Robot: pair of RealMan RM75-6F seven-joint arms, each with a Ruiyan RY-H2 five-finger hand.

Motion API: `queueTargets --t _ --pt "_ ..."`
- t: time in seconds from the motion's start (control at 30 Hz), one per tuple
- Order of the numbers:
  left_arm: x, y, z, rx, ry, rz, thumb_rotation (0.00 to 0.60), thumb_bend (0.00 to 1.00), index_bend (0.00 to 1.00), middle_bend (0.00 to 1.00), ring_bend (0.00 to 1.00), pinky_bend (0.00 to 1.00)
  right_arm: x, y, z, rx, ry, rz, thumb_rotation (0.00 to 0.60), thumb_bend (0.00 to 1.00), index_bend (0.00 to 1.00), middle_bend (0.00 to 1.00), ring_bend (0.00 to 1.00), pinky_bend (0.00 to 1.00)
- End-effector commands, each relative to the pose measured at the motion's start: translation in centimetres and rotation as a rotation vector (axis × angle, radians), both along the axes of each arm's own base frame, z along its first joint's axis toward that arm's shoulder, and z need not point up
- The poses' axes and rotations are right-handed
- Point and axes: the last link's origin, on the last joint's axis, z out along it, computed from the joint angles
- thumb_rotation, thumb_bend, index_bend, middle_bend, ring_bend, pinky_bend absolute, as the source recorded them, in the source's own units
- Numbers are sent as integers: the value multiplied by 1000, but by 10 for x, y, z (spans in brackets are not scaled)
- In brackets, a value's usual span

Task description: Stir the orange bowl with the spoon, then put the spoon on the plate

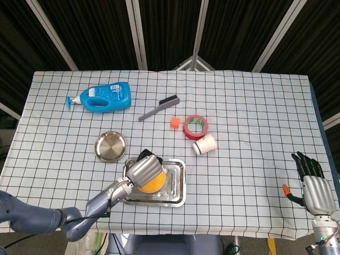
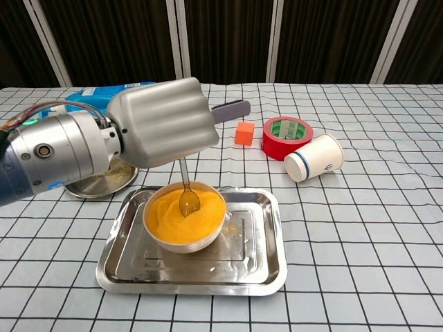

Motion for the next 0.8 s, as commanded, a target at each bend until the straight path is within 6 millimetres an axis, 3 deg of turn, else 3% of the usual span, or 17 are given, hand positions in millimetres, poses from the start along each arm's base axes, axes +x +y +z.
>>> queueTargets --t 0.03,0.8 --pt "4 -2 -1 -8 -27 7 600 582 809 1000 1000 1000 0 0 0 -1 1 1 600 394 0 0 0 0" --pt "12 -14 6 -41 -102 9 600 582 809 1000 1000 1000 0 0 0 0 -1 -3 600 393 0 0 0 0"
